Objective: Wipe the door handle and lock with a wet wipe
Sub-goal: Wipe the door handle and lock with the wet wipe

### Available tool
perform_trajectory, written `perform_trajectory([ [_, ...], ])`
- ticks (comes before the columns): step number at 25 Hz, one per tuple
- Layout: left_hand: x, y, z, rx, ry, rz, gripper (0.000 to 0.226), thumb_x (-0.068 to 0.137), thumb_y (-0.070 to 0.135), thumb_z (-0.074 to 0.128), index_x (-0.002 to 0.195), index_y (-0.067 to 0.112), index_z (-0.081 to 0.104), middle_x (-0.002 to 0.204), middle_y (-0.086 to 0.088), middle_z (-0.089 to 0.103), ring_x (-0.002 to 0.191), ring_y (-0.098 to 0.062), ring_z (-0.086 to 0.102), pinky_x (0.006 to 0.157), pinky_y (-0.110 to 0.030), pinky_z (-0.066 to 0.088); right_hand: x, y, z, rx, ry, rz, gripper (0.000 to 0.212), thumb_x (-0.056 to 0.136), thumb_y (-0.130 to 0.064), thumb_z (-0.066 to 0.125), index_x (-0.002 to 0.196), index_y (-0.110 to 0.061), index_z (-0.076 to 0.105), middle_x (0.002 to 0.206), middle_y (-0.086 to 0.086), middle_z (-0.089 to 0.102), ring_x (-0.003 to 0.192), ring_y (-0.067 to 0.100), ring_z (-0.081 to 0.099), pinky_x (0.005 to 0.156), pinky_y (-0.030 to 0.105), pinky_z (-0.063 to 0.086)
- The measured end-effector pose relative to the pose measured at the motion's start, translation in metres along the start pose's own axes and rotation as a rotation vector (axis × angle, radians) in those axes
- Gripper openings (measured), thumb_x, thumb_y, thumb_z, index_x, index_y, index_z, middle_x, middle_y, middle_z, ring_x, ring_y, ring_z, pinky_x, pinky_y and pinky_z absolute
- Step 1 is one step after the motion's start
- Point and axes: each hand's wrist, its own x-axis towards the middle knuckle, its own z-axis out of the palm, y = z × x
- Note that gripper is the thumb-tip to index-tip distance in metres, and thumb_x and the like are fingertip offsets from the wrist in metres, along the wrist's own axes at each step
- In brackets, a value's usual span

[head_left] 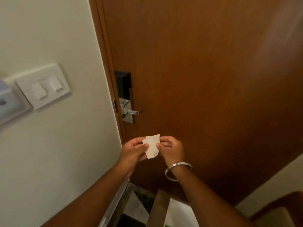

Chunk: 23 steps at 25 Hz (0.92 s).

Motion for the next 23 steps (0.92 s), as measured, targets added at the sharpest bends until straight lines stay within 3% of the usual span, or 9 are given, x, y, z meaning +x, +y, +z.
perform_trajectory([
  [4,0.053,0.055,-0.046,0.125,0.157,0.04,0.018,0.088,0.011,0.067,0.101,0.019,0.057,0.107,-0.013,0.067,0.091,-0.026,0.07,0.066,-0.035,0.059,0.04,-0.04,0.025,0.169,0.072,0.116,0.027,0.086,-0.008,0.07,0.107,-0.024,0.064,0.1,-0.006,0.067,0.086,0.009,0.066,0.055,0.017,0.056],
  [6,0.079,0.077,-0.064,0.238,0.175,0.108,0.014,0.09,0.011,0.064,0.091,0.018,0.052,0.107,-0.013,0.063,0.094,-0.027,0.067,0.063,-0.034,0.06,0.062,-0.058,0.042,0.17,0.038,0.176,0.032,0.085,-0.004,0.066,0.113,-0.02,0.063,0.102,-0.002,0.065,0.088,0.016,0.066,0.061,0.025,0.059],
  [9,0.125,0.099,-0.094,0.381,0.147,0.264,0.013,0.092,0.01,0.059,0.082,0.017,0.055,0.107,-0.005,0.058,0.097,-0.025,0.061,0.055,-0.027,0.057,0.104,-0.084,0.072,0.033,0.042,0.076,0.031,0.09,-0.005,0.062,0.121,-0.011,0.062,0.1,0.001,0.069,0.091,0.021,0.069,0.075,0.033,0.059],
  [12,0.172,0.101,-0.118,0.408,0.137,0.319,0.02,0.095,0.006,0.054,0.09,0.02,0.067,0.11,0.004,0.053,0.101,-0.022,0.056,0.056,-0.022,0.057,0.142,-0.113,0.085,-0.416,0.169,-0.27,0.031,0.096,-0.021,0.057,0.126,-0.019,0.061,0.12,-0.003,0.065,0.118,0.019,0.06,0.092,0.027,0.05],
  [14,0.192,0.09,-0.127,0.488,0.136,0.37,0.019,0.095,0.008,0.056,0.103,0.022,0.066,0.113,0.002,0.052,0.104,-0.022,0.056,0.061,-0.02,0.057,0.163,-0.129,0.079,-0.887,0.314,-0.661,0.038,0.093,-0.03,0.056,0.13,-0.02,0.06,0.142,0.005,0.055,0.133,0.026,0.051,0.107,0.038,0.042],
  [17,0.211,0.067,-0.142,0.951,0.202,0.495,0.029,0.088,0.029,0.066,0.116,0.021,0.064,0.121,-0.005,0.055,0.108,-0.023,0.053,0.079,-0.026,0.051,0.203,-0.154,0.067,-1.384,0.377,-1.143,0.057,0.086,-0.038,0.059,0.138,-0.017,0.054,0.154,0.019,0.042,0.14,0.039,0.041,0.114,0.051,0.03],
  [20,0.216,0.056,-0.151,1.416,0.193,0.738,0.044,0.081,0.043,0.068,0.118,0.02,0.061,0.13,-0.014,0.051,0.114,-0.031,0.047,0.085,-0.046,0.049,0.235,-0.167,0.044,-1.678,0.35,-1.34,0.069,0.089,-0.046,0.054,0.15,-0.017,0.042,0.159,0.02,0.032,0.146,0.039,0.031,0.119,0.05,0.023],
  [23,0.215,0.062,-0.153,1.49,0.054,0.949,0.046,0.076,0.038,0.076,0.115,0.021,0.06,0.121,-0.016,0.059,0.107,-0.035,0.054,0.081,-0.058,0.05,0.247,-0.166,0.032,-1.817,0.338,-1.48,0.072,0.094,-0.054,0.04,0.156,-0.018,0.033,0.162,0.022,0.023,0.149,0.041,0.019,0.123,0.049,0.008],
])
